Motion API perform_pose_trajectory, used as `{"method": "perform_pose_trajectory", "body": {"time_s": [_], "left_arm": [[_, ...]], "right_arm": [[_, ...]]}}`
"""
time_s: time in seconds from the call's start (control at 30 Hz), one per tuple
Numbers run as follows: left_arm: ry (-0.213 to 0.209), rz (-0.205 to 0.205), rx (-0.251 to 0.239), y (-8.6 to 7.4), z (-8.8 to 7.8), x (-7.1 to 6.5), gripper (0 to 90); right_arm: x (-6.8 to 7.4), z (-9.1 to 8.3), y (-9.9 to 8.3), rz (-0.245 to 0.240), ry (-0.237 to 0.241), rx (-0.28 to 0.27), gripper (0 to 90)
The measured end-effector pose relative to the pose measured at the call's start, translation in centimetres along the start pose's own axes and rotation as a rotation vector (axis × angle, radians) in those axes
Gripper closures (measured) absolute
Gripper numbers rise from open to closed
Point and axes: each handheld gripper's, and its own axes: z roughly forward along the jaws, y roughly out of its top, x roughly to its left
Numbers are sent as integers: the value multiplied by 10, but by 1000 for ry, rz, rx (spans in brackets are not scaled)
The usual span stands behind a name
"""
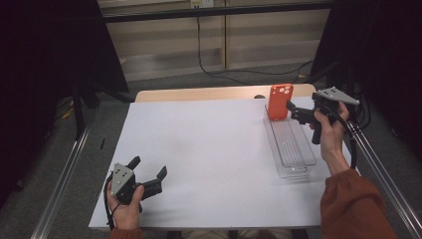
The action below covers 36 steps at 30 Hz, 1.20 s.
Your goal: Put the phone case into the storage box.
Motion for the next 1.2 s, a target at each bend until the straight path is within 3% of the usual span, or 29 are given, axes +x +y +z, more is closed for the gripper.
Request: {"method": "perform_pose_trajectory", "body": {"time_s": [0.27, 0.63, 1.2], "left_arm": [[8, -1, -2, 0, 0, 0, 27], [10, 0, -5, 0, -2, -1, 27], [19, 0, -16, 0, -6, -2, 27]], "right_arm": [[-1, -20, -8, -20, 6, -9, 7], [1, -42, -21, -11, 45, -30, 0], [16, -74, -40, -42, 44, -56, 0]]}}
